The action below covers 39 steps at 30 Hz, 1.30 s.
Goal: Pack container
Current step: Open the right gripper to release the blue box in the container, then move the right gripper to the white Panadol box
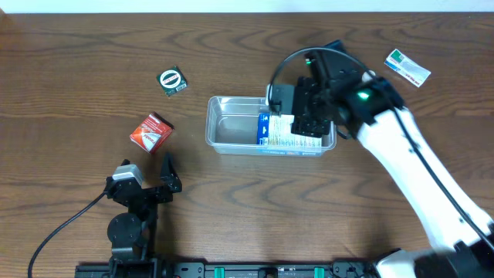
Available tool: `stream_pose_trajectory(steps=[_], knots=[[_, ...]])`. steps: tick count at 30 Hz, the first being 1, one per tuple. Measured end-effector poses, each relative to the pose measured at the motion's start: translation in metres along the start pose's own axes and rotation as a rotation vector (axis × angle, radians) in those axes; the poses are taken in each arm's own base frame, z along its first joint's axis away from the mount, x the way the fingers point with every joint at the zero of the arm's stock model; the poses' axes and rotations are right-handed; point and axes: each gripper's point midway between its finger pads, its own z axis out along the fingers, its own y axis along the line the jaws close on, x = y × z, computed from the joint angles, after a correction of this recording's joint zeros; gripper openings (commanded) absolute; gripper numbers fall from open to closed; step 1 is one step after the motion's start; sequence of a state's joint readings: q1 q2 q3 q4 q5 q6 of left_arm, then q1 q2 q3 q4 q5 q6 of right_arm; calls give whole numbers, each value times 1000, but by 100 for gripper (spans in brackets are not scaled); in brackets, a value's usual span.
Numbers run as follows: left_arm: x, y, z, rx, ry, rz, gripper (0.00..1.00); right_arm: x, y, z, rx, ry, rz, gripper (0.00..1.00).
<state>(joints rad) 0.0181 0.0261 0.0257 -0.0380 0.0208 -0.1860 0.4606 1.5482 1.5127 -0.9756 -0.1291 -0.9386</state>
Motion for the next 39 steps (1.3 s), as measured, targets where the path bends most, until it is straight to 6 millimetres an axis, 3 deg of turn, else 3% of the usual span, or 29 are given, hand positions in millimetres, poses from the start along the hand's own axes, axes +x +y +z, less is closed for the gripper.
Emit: stream_pose_trajectory(steps=[3, 6, 10, 11, 16, 21, 28, 33, 39], knots=[[0, 0, 0, 0, 0, 0, 98, 0, -21, -18, 87, -41, 89, 92], [0, 0, 0, 0, 0, 0, 98, 17, -57, -28, 194, -59, 235, 99], [0, 0, 0, 0, 0, 0, 98, 61, -101, -40, 314, -51, 431, 99], [0, 0, 0, 0, 0, 0, 98, 80, -114, -44, 348, -45, 493, 99], [0, 0, 0, 0, 0, 0, 98, 143, -158, -49, 459, -42, 663, 99], [0, 0, 0, 0, 0, 0, 98, 203, -194, -27, 534, -38, 802, 99], [0, 0, 0, 0, 0, 0, 98, 277, -212, 33, 548, 5, 909, 99], [0, 0, 0, 0, 0, 0, 98, 305, -218, 61, 562, 11, 928, 99], [0, 0, 0, 0, 0, 0, 98, 319, -230, 68, 613, 8, 862, 99]])
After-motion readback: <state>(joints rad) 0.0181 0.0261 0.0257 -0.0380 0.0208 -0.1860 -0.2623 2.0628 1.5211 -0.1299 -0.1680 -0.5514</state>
